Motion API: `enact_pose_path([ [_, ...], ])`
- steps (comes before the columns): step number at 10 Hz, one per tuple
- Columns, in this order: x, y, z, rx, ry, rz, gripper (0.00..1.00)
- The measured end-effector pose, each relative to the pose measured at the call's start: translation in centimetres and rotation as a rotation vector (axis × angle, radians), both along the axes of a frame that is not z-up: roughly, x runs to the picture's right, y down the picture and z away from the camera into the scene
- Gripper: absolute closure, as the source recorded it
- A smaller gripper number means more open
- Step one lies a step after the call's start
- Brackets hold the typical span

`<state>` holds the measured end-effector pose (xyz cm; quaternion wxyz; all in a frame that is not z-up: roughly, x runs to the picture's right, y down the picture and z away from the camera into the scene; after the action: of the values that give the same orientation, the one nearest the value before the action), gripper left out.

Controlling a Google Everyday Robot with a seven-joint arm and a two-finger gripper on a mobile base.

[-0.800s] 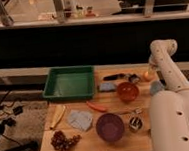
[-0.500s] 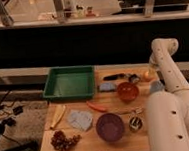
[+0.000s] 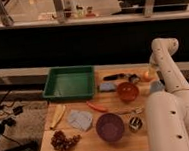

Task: Place apple in table surface

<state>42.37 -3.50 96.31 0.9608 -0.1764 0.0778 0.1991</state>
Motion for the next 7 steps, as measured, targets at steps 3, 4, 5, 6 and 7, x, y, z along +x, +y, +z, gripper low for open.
enact_pose_path([
  [3, 0.6, -1.3, -1.6, 0.037, -0.002, 0.033, 0.20],
  [4, 0.8, -2.0, -2.9, 0.055, -0.004, 0.045, 0.20],
  [5, 0.9, -2.9, -4.4, 0.074, -0.007, 0.057, 0.20],
  [6, 0.9, -3.2, -5.1, 0.081, -0.006, 0.058, 0.20],
  [7, 0.8, -3.4, -5.2, 0.085, -0.007, 0.058, 0.20],
])
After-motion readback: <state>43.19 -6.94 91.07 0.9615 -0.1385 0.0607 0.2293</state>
